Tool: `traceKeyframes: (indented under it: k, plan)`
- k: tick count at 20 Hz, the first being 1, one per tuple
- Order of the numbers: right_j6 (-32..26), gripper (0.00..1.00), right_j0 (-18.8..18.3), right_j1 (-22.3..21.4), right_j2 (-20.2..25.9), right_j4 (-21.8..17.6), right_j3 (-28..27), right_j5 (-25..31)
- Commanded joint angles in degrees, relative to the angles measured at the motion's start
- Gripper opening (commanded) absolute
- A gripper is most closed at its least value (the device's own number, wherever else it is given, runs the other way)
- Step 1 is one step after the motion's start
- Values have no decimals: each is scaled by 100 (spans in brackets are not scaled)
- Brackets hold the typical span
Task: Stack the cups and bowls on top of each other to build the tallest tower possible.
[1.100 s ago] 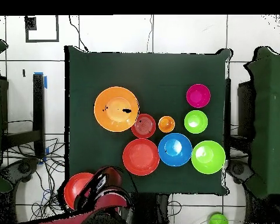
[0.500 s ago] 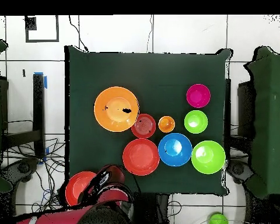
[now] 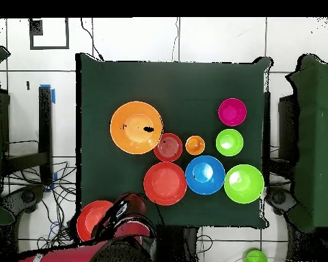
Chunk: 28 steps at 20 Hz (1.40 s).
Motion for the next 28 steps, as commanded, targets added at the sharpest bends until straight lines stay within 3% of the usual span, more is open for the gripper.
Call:
traceKeyframes:
  k: [1,5,10,13,25,26,28]
  plan:
    - [301,100,-206,271,212,3,-715,137]
    - [168,100,-393,146,412,26,-629,392]
    - [-354,100,-1131,-530,1274,445,-220,1501]
    - [-546,100,-1401,-722,1582,631,-154,1951]
    - [-416,100,-1545,-707,1876,459,-278,2308]
    - [-398,0,-1557,-692,1911,410,-271,2287]
    - [-334,0,-1547,-683,1898,352,-246,2133]
